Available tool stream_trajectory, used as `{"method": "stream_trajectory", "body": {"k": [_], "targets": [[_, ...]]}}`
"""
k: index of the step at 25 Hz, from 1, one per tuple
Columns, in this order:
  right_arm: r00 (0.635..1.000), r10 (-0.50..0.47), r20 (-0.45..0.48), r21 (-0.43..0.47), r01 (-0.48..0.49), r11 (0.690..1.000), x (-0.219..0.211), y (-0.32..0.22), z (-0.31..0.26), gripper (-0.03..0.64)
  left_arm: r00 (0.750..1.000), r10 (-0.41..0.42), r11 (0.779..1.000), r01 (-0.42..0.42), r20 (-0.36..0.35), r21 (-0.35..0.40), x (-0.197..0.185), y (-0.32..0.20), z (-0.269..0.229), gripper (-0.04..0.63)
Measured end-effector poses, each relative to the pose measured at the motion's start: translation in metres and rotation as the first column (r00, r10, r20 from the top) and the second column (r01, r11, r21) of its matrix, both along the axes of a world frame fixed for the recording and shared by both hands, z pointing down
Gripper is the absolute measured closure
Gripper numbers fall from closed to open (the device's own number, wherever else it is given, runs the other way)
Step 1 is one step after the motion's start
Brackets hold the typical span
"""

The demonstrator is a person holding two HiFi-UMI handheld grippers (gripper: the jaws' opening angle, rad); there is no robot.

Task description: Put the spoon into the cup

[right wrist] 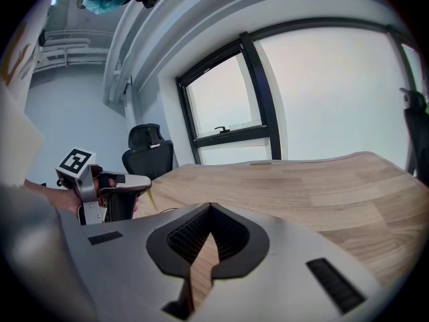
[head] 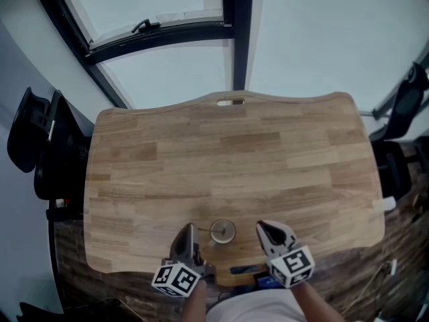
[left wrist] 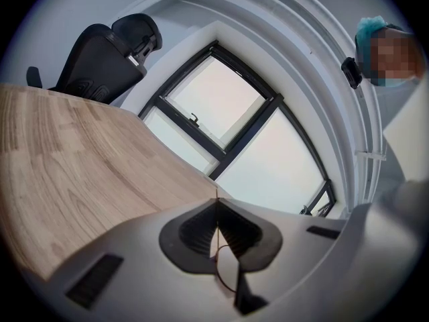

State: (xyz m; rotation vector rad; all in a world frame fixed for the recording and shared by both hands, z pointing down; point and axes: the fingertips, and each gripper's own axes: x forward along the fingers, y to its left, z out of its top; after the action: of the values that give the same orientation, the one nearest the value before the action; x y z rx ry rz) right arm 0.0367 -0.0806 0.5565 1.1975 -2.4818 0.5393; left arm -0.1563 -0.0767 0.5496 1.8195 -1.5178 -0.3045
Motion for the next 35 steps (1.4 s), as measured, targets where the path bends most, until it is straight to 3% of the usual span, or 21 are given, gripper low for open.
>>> {"method": "stream_trajectory", "body": {"k": [35], "targets": [[1.0, -0.003, -0.005, -0.052, 0.003, 0.999, 0.003, -0.003, 0.012, 0.62, 1.0, 0.015, 1.0, -0.015, -0.003, 0.017, 0.01, -0.007, 0.004, 0.594]]}}
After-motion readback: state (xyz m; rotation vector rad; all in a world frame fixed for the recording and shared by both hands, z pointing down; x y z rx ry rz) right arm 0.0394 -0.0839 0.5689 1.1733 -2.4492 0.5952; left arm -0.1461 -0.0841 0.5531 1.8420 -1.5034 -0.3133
